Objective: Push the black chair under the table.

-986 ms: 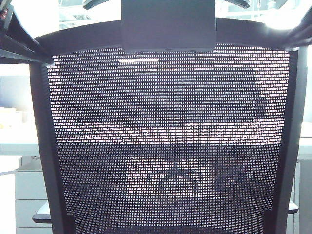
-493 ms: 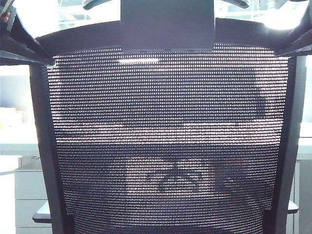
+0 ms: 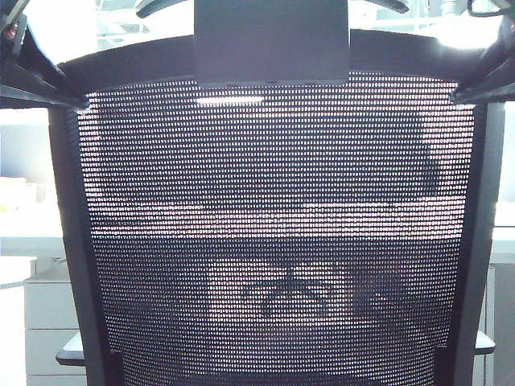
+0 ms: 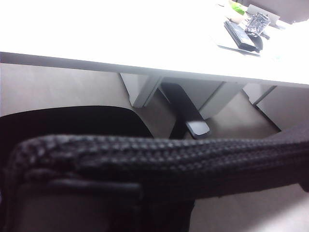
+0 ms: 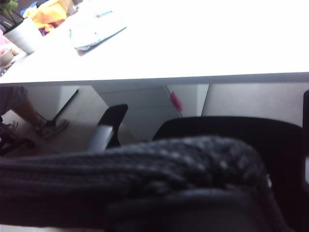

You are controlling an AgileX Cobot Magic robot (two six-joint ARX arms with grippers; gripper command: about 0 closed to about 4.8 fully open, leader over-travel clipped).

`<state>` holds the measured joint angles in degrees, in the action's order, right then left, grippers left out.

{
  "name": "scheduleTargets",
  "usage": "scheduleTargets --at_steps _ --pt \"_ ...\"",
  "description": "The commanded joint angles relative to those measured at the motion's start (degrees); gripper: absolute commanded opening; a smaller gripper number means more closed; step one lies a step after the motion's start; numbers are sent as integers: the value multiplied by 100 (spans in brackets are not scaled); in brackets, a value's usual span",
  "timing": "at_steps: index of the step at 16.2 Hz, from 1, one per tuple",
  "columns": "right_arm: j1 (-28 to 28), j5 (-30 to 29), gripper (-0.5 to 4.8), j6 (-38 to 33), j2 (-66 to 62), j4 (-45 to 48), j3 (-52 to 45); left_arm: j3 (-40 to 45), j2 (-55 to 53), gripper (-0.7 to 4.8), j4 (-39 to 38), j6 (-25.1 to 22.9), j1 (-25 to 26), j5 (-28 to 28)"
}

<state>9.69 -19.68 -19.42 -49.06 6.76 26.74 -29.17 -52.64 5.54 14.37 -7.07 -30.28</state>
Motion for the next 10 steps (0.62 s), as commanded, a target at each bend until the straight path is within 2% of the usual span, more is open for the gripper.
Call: scheduleTargets --at_steps 1,4,10 --pt "4 188 -3 -4 -195 380 26 -4 -168 -6 225 -39 4 114" --pt "4 199 -3 -39 -415 739 33 -4 -380 -6 479 68 4 125" --pt "4 197 -3 -74 -938 1134 68 -4 -551 -6 861 79 4 514"
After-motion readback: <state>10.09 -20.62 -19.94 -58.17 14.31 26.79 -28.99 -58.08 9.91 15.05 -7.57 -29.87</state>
